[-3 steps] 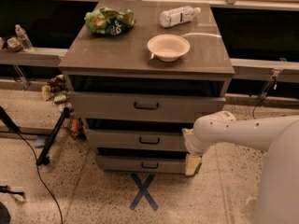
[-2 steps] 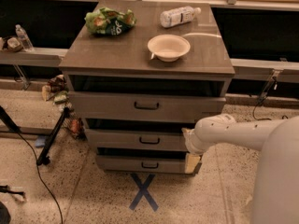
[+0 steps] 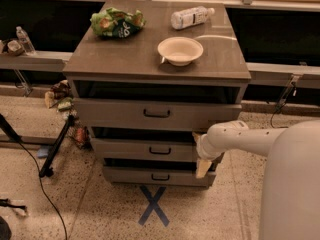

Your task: Open middle drawer

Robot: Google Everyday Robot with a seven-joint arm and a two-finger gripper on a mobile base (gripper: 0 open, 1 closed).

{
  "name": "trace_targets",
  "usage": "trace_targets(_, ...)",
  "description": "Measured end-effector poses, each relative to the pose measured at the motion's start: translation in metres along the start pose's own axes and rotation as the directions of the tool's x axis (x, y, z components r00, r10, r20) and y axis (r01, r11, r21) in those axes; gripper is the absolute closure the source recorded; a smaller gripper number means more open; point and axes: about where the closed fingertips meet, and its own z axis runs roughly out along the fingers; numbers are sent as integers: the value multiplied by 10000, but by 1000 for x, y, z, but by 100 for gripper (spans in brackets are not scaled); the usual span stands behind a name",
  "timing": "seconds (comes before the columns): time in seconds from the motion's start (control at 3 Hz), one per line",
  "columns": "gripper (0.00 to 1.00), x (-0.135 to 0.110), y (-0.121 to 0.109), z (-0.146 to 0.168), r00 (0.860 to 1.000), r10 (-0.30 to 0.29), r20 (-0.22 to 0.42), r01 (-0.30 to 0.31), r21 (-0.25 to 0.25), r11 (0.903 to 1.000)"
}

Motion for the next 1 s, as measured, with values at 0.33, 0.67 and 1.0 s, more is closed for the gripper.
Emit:
trace_targets(0.33, 19, 2, -6, 10, 9999, 6, 104, -7, 30, 10000)
trace_targets(0.67, 41, 3, -6, 17, 9995, 195, 250, -197, 52, 9998)
trace_targets(1.0, 65, 1, 1, 16, 9982, 422, 431, -419, -78, 9991)
